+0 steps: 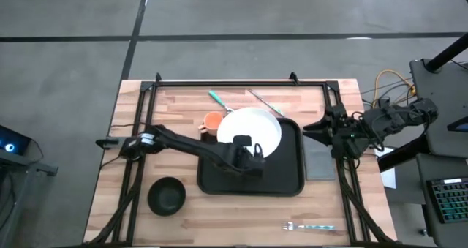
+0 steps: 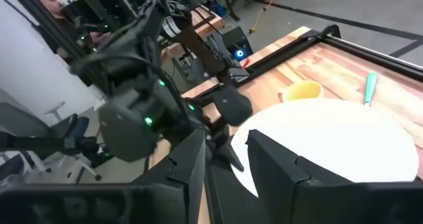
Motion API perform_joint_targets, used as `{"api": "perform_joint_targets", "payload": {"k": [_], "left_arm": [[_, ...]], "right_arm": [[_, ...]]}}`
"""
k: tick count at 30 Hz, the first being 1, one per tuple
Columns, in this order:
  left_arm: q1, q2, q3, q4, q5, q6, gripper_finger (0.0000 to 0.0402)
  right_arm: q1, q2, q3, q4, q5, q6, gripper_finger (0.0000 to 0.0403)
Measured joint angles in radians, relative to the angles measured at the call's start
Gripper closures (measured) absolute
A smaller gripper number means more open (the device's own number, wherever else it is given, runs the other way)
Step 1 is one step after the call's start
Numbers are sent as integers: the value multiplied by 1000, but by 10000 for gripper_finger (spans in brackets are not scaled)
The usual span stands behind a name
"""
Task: Set up tray
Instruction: Put the white plate on the black serving tray to the bottom right of the orange mug
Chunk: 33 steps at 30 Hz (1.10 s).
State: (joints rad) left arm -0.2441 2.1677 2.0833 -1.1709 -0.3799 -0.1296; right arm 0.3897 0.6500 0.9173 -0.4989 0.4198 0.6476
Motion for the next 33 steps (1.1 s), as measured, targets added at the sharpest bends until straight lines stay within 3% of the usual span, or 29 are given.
{"api": "perform_joint_targets", "payload": {"k": [5,12,18,23,33], "left_arm": [[-21,-1,-83,82,-28,2,401],[-32,-1,-86,116,-48,6,401],[-48,-1,-87,231,-40,69,401],[-62,-2,-104,203,-36,69,401],[-72,-3,-230,265,18,69,401]], "right_arm": [[0,11,0,0,-4,-3,275],[0,13,-1,0,-13,-4,266],[0,14,-1,0,-13,-4,268],[0,14,-1,-1,-13,-4,269],[0,15,-1,0,-12,-4,266]]}}
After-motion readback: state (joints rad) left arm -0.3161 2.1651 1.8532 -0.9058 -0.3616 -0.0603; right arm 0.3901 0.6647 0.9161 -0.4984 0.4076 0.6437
